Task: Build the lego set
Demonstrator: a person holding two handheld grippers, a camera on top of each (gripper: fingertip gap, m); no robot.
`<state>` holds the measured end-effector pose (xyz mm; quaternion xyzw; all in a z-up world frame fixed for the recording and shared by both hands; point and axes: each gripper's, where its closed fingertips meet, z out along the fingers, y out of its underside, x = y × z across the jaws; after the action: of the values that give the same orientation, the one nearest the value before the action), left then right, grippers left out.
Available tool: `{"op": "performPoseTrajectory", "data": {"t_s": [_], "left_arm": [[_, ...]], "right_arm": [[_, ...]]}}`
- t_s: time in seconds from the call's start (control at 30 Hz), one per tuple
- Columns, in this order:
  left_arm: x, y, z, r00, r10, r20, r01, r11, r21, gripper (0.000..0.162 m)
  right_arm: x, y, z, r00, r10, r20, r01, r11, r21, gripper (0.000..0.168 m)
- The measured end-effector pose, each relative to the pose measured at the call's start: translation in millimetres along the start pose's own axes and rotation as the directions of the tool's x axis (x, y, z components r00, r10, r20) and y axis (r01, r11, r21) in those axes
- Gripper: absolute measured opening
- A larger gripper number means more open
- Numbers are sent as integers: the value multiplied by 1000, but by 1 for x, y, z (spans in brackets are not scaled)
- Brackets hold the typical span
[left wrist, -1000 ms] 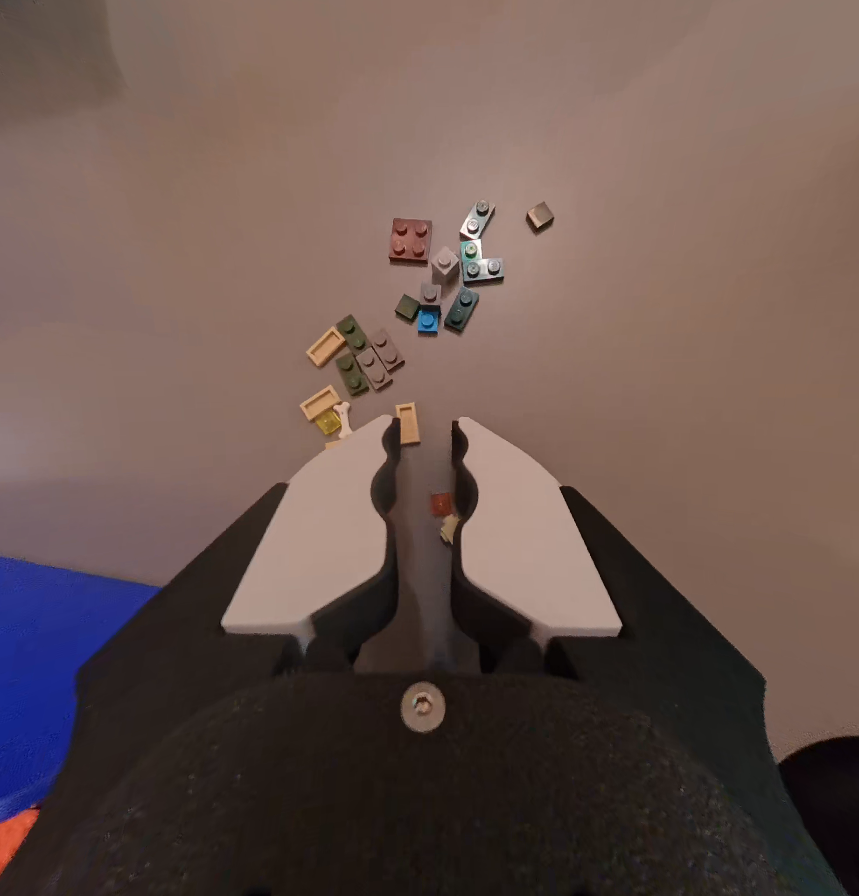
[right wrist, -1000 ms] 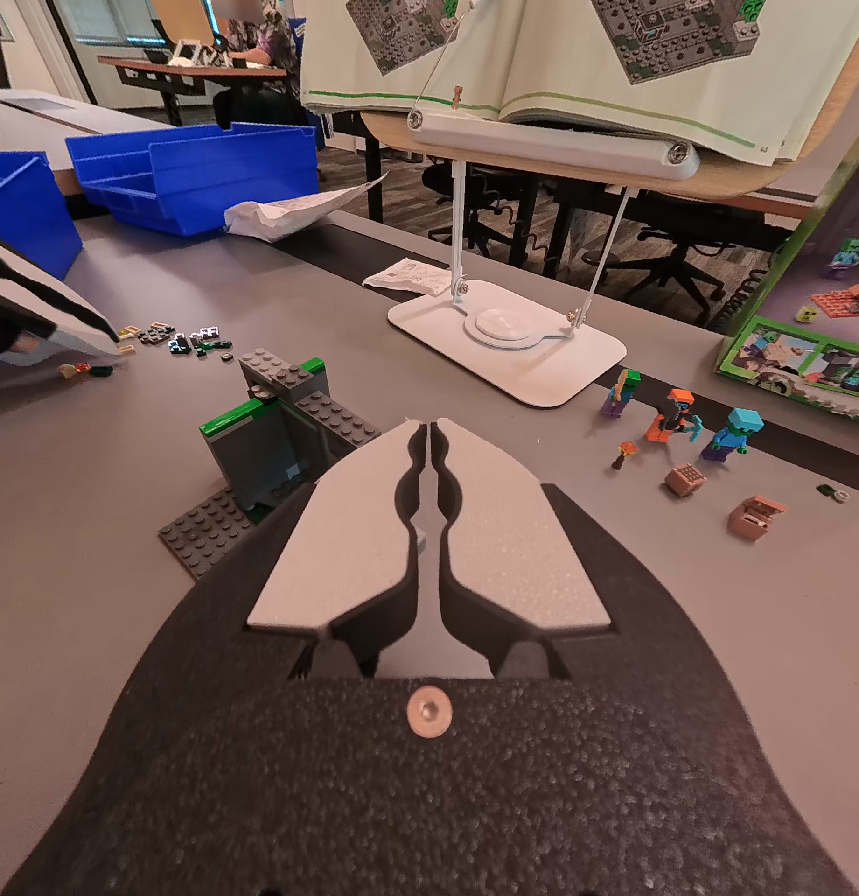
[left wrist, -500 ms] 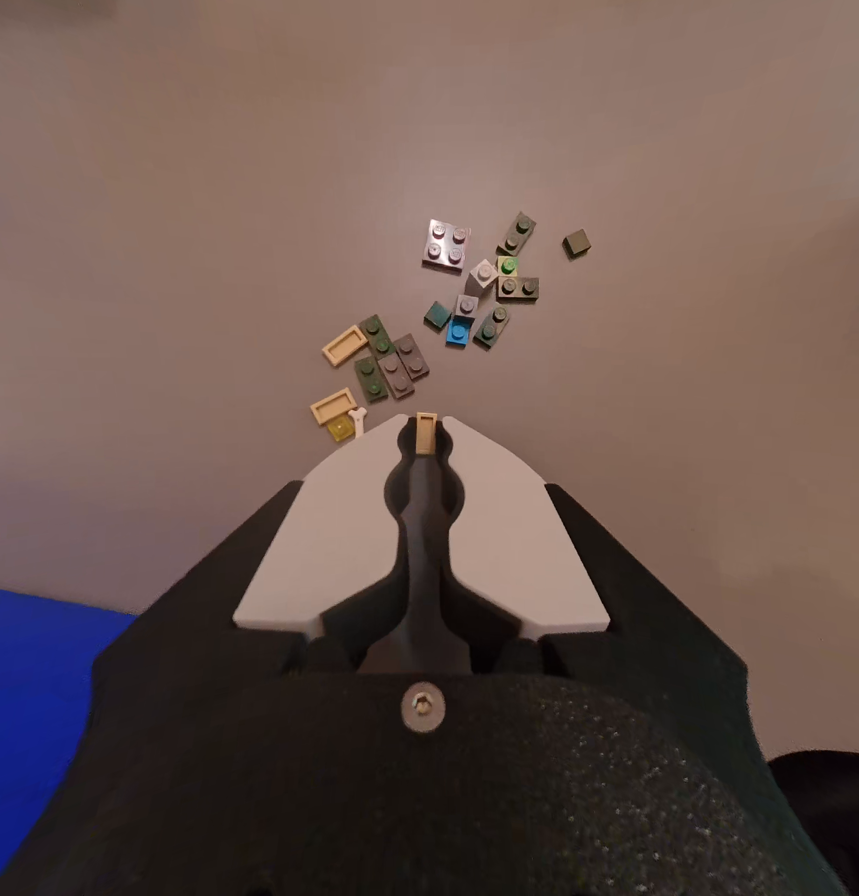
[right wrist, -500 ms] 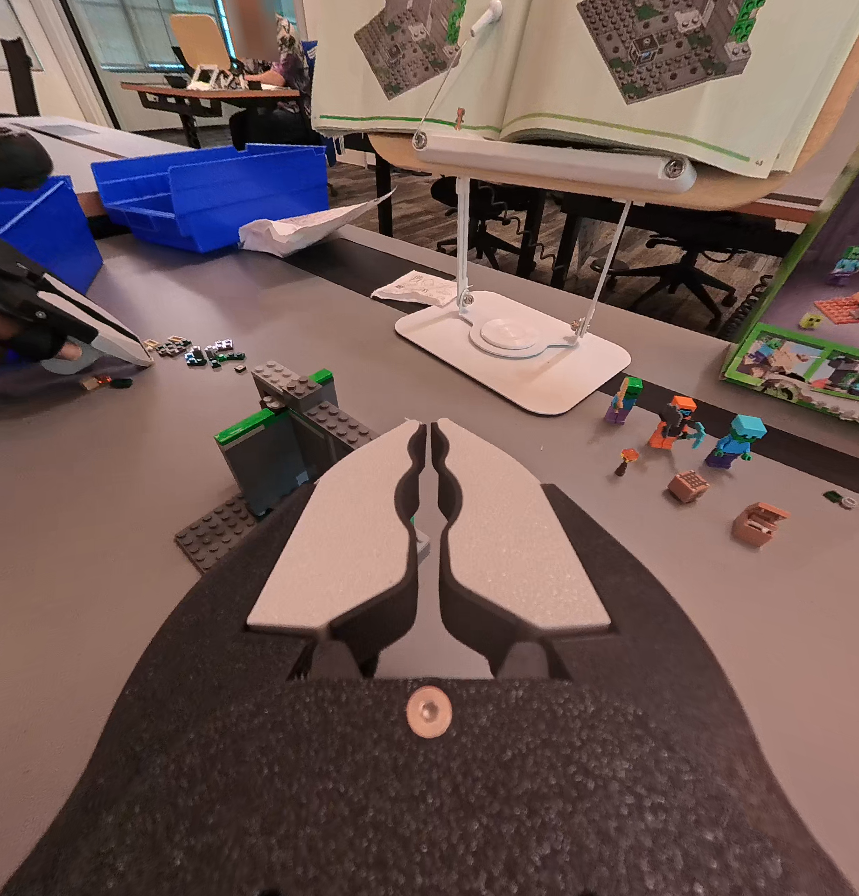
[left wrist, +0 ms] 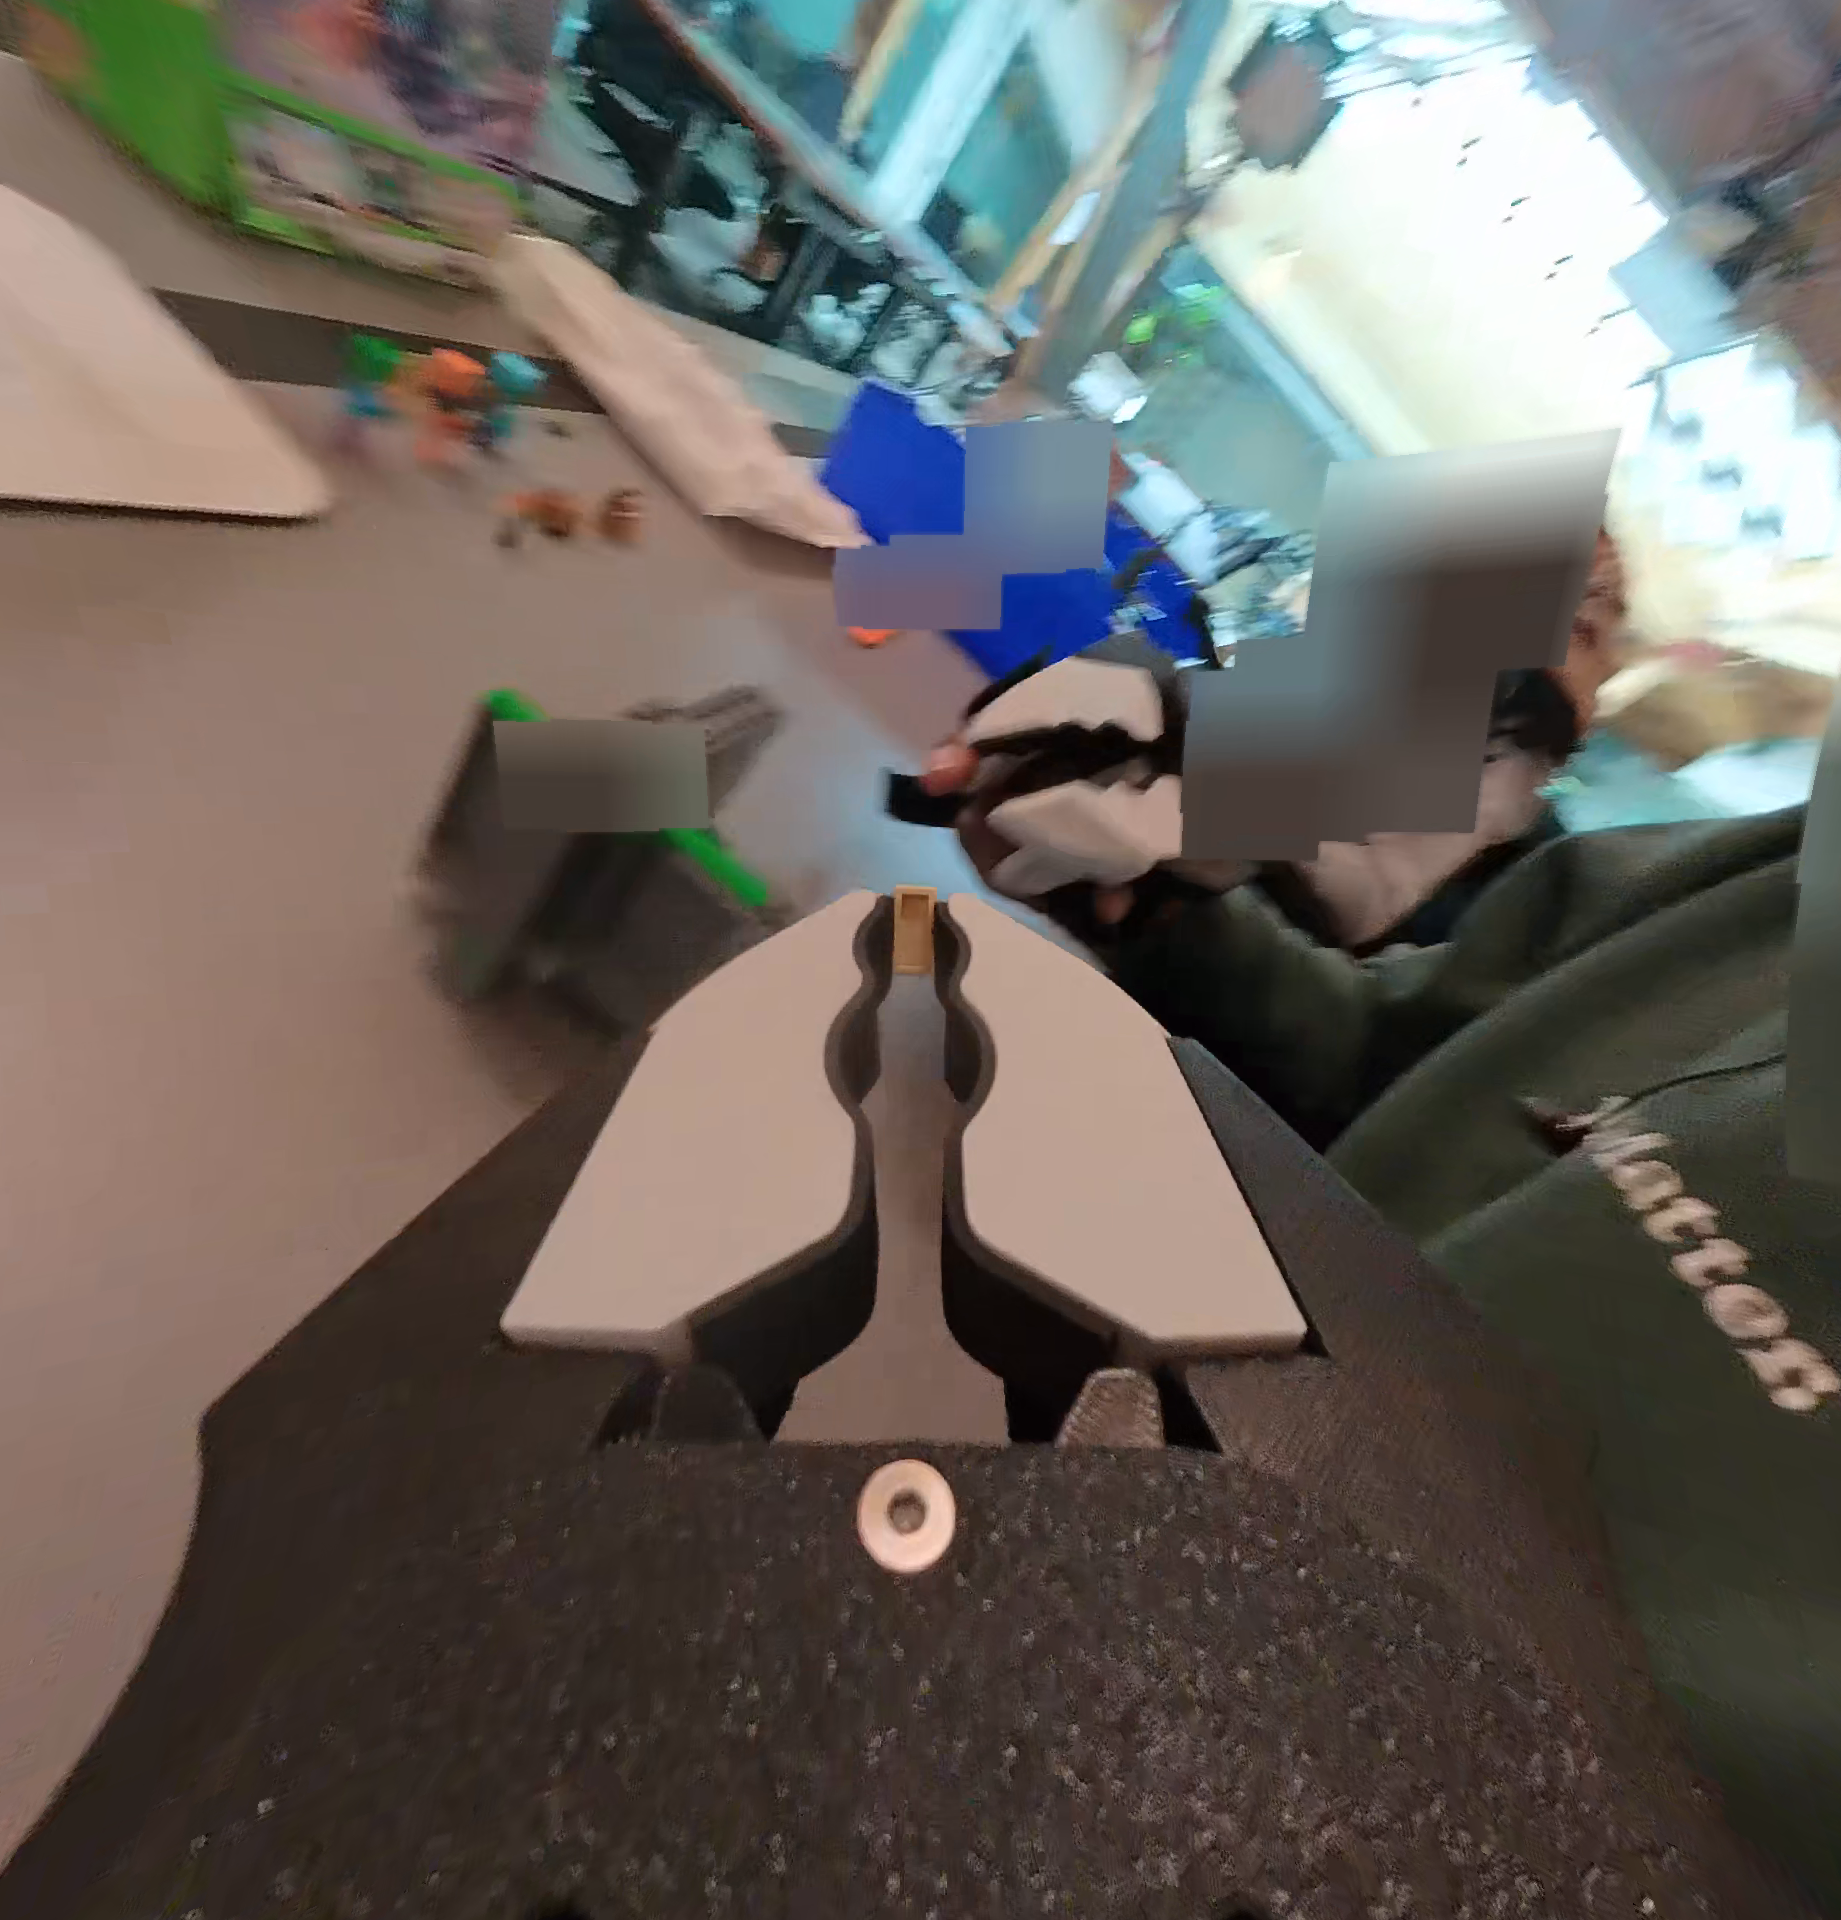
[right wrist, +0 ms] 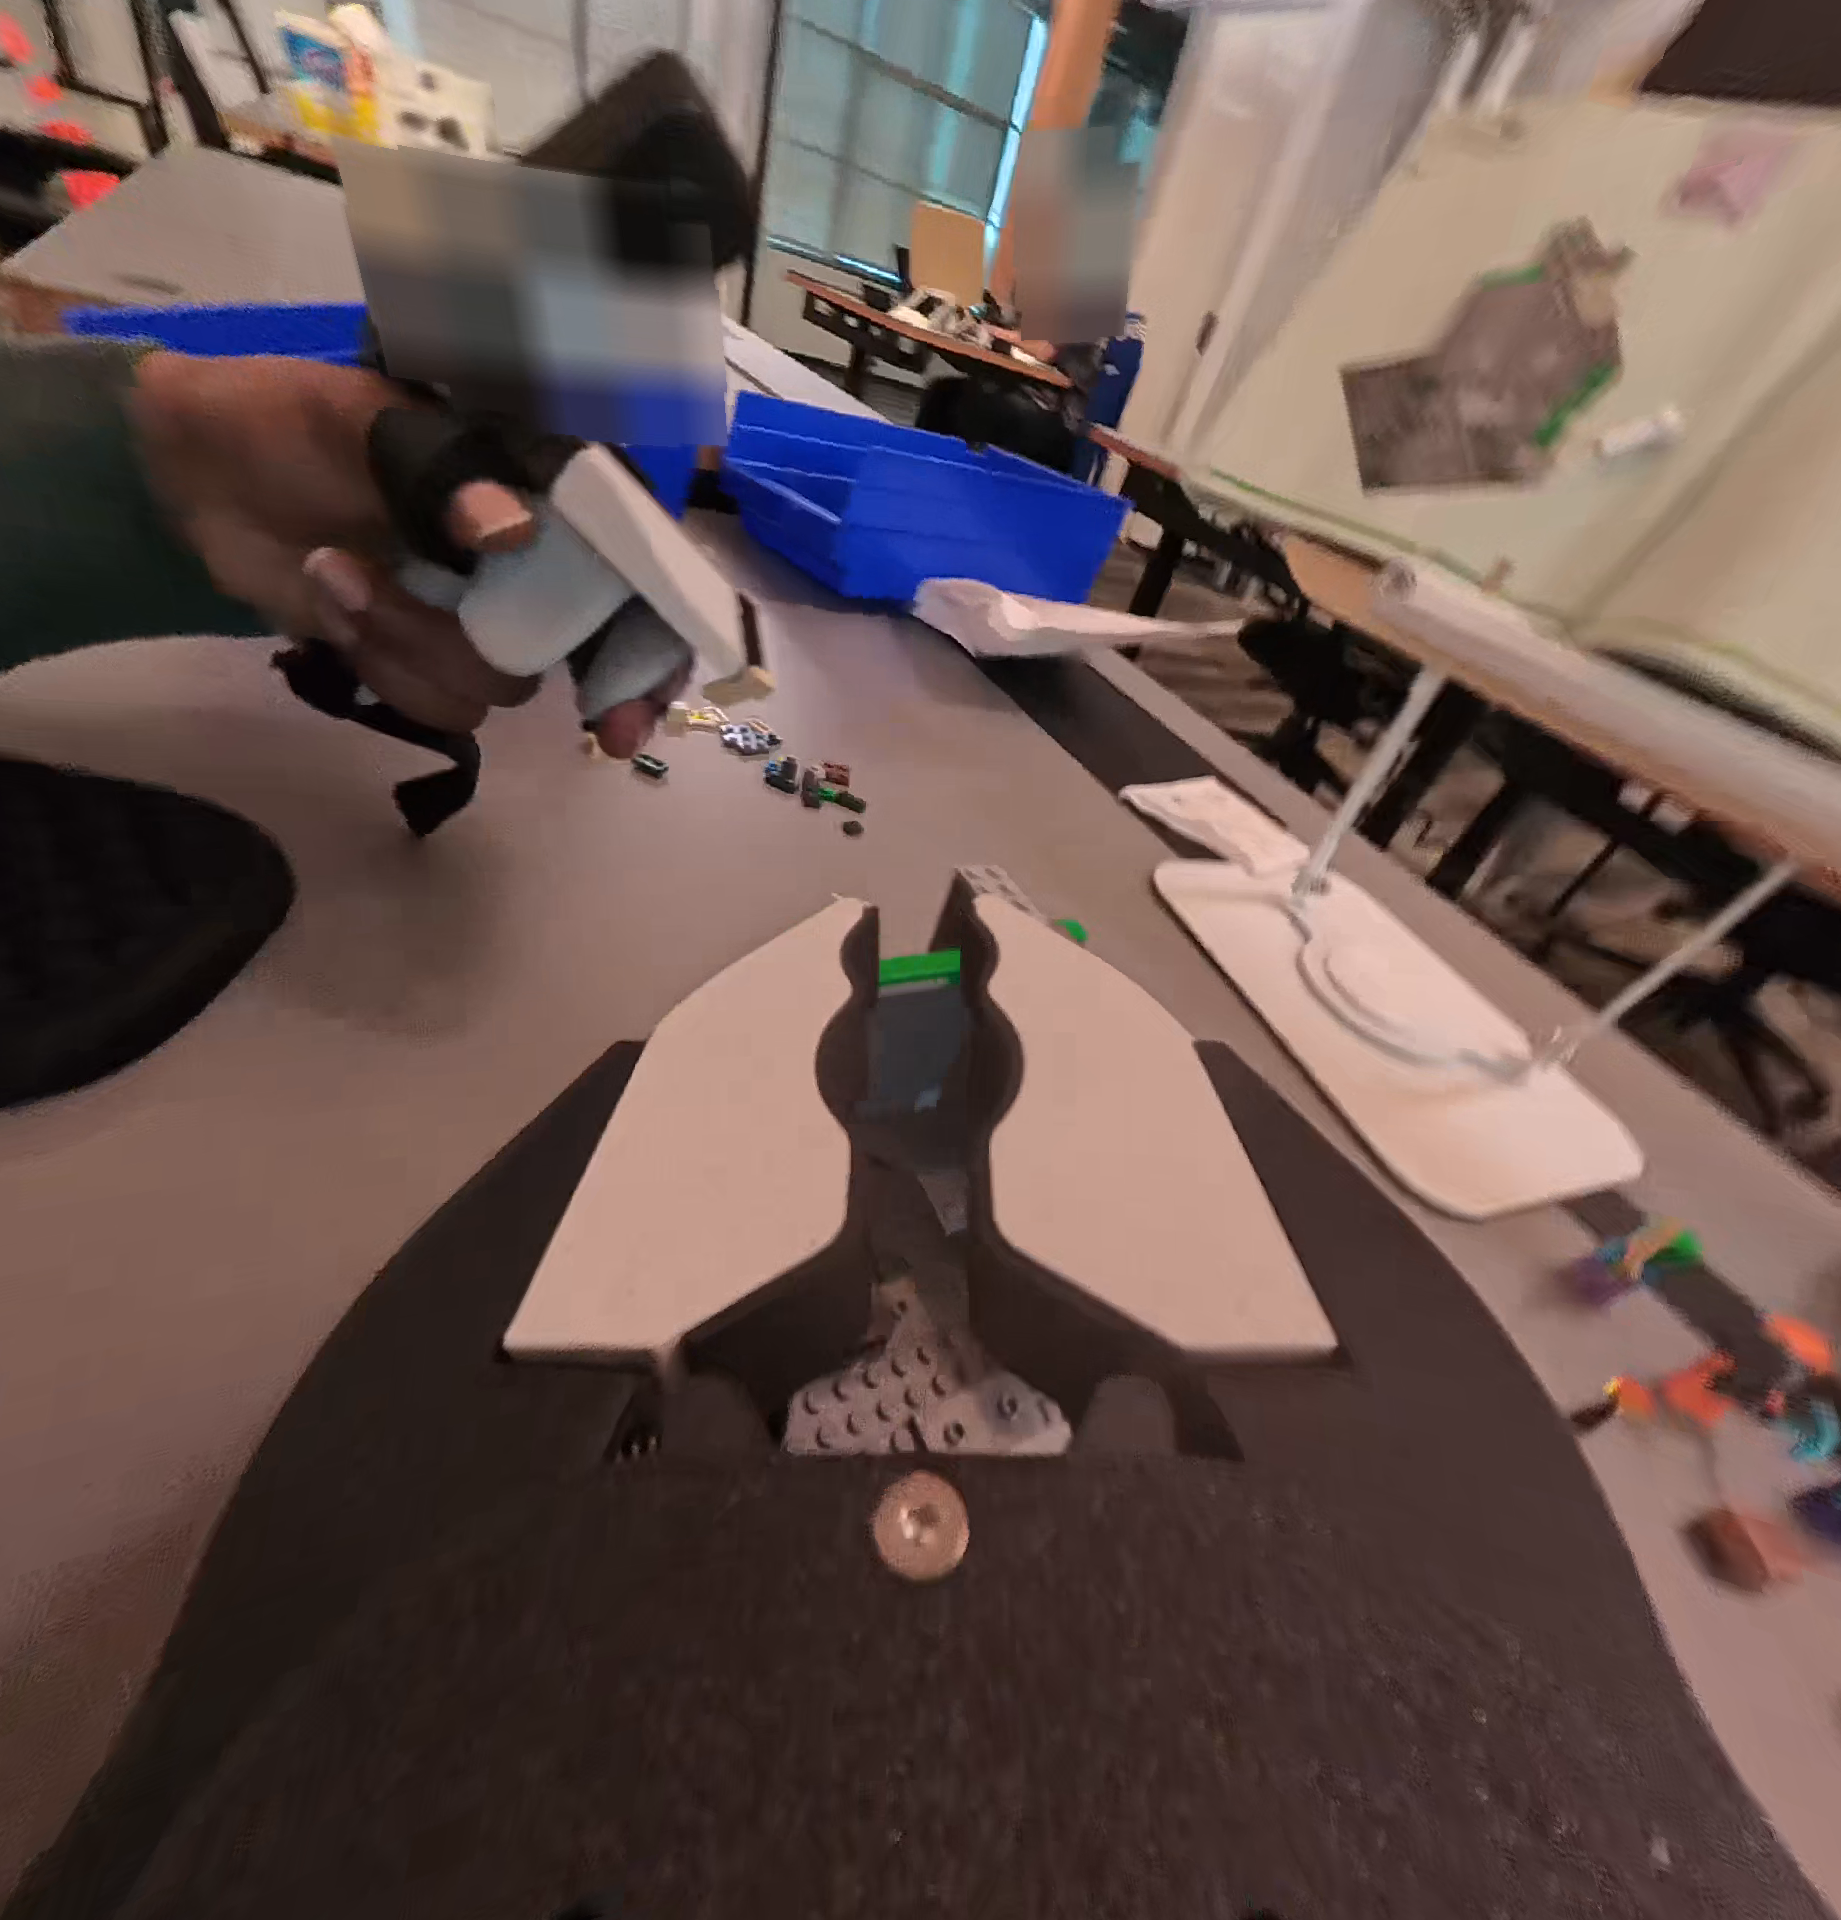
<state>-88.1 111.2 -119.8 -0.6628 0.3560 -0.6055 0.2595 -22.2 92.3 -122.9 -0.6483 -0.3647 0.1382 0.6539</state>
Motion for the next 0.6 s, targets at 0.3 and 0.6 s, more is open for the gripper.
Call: {"op": "performPoseTrajectory", "data": {"t_s": [0.3, 0.6], "left_arm": [[39, 10, 40, 911, -247, -331, 266, 964, 13, 7], [42, 17, 48, 884, -289, -368, 311, 951, 0, 7]], "right_arm": [[-25, -15, 4, 952, -302, -54, 304, 951, 46, 37], [-36, -18, 5, 925, -378, -46, 380, 924, 43, 16]]}}
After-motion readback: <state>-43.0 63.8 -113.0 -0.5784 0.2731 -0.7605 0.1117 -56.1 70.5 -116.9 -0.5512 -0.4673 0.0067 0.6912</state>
